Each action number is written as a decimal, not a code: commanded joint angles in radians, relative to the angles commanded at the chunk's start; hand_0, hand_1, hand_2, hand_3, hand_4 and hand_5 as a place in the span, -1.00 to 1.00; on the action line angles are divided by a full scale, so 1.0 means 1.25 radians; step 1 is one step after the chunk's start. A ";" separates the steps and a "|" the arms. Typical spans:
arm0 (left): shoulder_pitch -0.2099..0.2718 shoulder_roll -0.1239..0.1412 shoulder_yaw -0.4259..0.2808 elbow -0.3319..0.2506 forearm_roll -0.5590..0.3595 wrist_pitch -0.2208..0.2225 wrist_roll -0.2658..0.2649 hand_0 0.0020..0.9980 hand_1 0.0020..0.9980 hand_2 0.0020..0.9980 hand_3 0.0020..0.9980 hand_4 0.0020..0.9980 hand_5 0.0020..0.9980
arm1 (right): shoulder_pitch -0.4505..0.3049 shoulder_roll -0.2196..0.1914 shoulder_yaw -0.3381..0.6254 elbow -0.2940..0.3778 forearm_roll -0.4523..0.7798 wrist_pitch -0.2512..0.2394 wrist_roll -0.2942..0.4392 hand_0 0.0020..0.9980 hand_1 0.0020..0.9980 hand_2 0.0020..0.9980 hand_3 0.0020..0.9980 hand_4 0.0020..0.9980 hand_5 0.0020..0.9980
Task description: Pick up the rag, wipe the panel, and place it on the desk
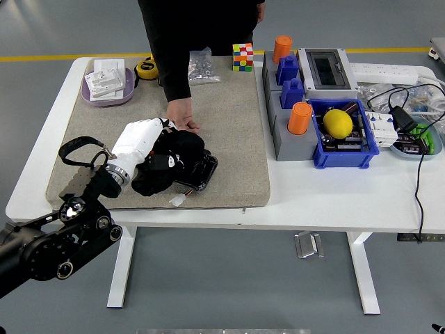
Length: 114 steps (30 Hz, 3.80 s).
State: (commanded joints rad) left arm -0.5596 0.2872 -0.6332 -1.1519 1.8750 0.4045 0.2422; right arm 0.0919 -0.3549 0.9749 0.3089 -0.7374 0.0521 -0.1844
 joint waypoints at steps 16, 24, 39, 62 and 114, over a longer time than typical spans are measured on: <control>-0.006 0.000 0.040 -0.049 -0.038 -0.006 -0.012 -0.59 -0.69 -0.04 -0.30 -0.29 -1.00 | -0.001 0.000 -0.002 -0.002 0.000 0.000 0.000 0.41 0.17 0.30 0.16 1.00 0.07; -0.002 -0.005 0.040 -0.029 -0.058 0.000 -0.013 -0.59 -0.69 -0.04 -0.30 -0.28 -1.00 | -0.001 0.001 -0.003 -0.001 -0.001 0.000 0.000 0.41 0.17 0.30 0.16 1.00 0.07; 0.006 -0.004 0.004 0.047 -0.023 0.017 -0.013 -0.59 -0.69 -0.04 -0.29 -0.27 -1.00 | -0.003 0.004 -0.001 0.000 -0.003 -0.002 0.000 0.41 0.17 0.30 0.16 1.00 0.07; 0.013 0.017 -0.073 0.135 0.014 0.034 -0.021 -0.58 -0.69 -0.04 -0.28 -0.27 -1.00 | -0.004 0.005 0.003 0.000 -0.005 -0.002 0.000 0.41 0.17 0.30 0.16 1.00 0.07; 0.016 0.006 -0.029 0.055 0.001 0.030 -0.006 -0.58 -0.69 -0.03 -0.27 -0.25 -1.00 | -0.004 0.004 0.005 0.001 -0.006 -0.002 0.001 0.39 0.16 0.30 0.16 1.00 0.08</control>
State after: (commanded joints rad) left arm -0.5395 0.2945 -0.6691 -1.0836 1.8763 0.4414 0.2344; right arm 0.0875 -0.3504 0.9813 0.3106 -0.7443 0.0498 -0.1833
